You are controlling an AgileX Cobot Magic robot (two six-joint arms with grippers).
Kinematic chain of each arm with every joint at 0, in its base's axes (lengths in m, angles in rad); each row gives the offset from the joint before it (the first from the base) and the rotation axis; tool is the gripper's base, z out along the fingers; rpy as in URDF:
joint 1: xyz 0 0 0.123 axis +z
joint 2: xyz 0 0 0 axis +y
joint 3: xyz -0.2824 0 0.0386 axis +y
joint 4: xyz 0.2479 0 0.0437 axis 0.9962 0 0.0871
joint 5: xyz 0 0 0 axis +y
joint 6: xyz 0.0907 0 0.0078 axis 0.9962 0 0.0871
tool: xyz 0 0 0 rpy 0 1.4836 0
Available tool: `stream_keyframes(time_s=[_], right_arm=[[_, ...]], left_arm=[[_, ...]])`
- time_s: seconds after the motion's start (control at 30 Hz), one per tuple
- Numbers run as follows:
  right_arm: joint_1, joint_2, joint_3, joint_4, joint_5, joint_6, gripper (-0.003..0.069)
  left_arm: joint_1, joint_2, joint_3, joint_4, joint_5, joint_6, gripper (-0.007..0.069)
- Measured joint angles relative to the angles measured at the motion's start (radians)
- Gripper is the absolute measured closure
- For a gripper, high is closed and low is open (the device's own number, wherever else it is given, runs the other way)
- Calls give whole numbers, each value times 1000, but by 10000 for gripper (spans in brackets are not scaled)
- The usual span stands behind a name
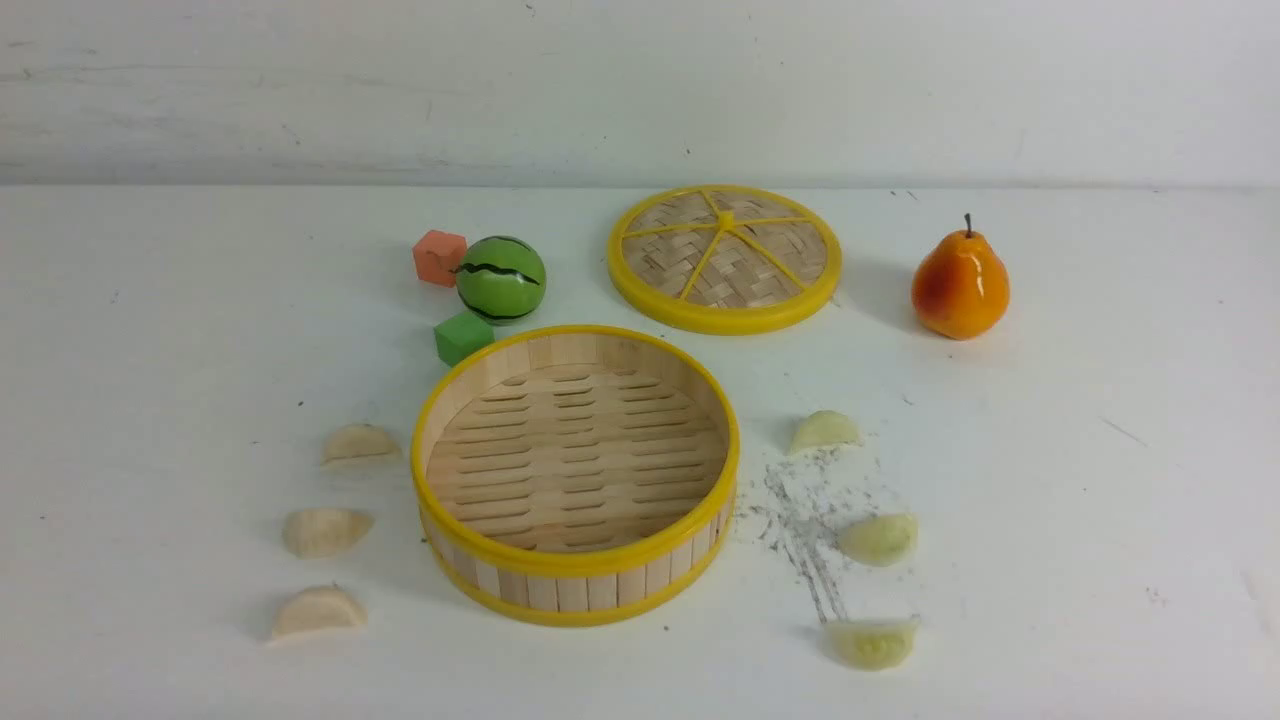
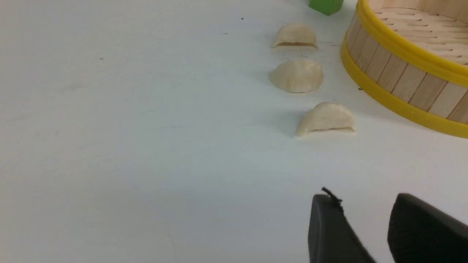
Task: Put the dumplings into the steamer on the white table.
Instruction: 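Reach for and grasp a dumpling on the table with the left gripper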
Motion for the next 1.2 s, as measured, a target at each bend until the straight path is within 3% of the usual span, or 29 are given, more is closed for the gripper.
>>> stream_keyframes(time_s=[0.9,1.07,1.2], right_arm=[[0,0,0,0,0,0,419],[0,0,0,0,0,0,419],[0,0,0,0,-10,0,419]], left_arm=[[0,0,0,15,-4,3,386],[0,0,1,20,-76,3,386],[0,0,1,20,-237,3,386]])
